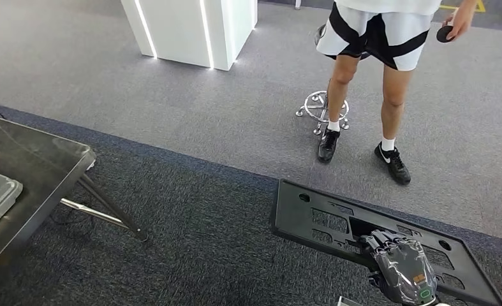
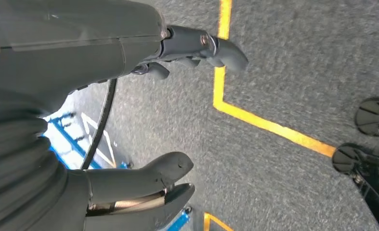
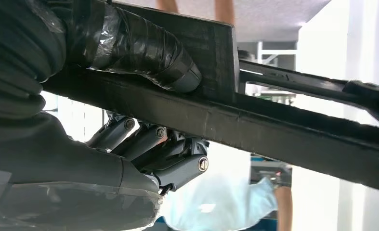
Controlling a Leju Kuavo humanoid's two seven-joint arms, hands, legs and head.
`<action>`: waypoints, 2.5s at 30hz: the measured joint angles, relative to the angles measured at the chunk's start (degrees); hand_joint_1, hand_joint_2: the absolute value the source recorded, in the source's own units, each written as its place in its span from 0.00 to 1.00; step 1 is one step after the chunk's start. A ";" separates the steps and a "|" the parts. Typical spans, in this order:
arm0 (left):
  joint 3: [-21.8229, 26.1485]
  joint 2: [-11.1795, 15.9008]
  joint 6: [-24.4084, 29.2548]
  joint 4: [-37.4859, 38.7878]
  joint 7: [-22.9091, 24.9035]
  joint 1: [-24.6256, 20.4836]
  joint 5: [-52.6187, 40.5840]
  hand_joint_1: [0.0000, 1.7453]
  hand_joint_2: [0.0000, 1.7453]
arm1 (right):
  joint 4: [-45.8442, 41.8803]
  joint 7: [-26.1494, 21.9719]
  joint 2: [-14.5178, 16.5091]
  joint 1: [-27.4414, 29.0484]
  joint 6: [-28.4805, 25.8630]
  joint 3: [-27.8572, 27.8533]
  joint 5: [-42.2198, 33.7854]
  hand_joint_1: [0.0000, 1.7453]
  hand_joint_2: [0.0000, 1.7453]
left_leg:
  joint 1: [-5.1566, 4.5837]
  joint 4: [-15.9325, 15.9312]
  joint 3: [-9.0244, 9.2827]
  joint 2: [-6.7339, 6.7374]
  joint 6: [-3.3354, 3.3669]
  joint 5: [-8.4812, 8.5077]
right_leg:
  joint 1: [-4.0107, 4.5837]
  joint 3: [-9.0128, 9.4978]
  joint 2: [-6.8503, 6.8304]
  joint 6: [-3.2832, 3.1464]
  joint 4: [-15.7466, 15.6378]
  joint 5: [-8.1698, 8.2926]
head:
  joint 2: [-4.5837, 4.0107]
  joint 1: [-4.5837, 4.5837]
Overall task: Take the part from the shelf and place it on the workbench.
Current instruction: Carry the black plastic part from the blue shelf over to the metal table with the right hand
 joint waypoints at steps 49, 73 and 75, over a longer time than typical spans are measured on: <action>2.85 -1.30 0.09 0.01 -2.25 1.21 -2.11 0.00 1.00 | -5.10 3.07 -3.36 4.57 -0.15 -4.11 -0.28 1.00 1.00 | 1.37 4.78 -1.55 -6.43 -2.01 -2.83 | -1.47 -3.07 9.77 -0.03 1.63 1.23 | 0.00 -0.15; 4.14 -0.04 -1.84 0.00 -2.59 -0.70 -5.29 0.00 1.00 | -4.61 -0.99 -3.07 -7.59 8.79 -1.68 -3.74 1.00 1.00 | 0.74 0.34 1.55 -8.19 0.55 -0.86 | -1.00 -5.16 11.36 1.46 4.09 2.39 | 0.00 -0.19; 4.20 0.27 -1.97 0.00 -2.63 -0.72 -5.47 0.00 1.00 | -4.33 -0.74 -3.02 -9.13 9.96 -0.84 -3.24 1.00 1.00 | 0.98 0.59 0.97 -9.63 -0.15 -1.03 | -0.95 -4.09 13.34 1.14 1.29 2.64 | 0.00 -0.16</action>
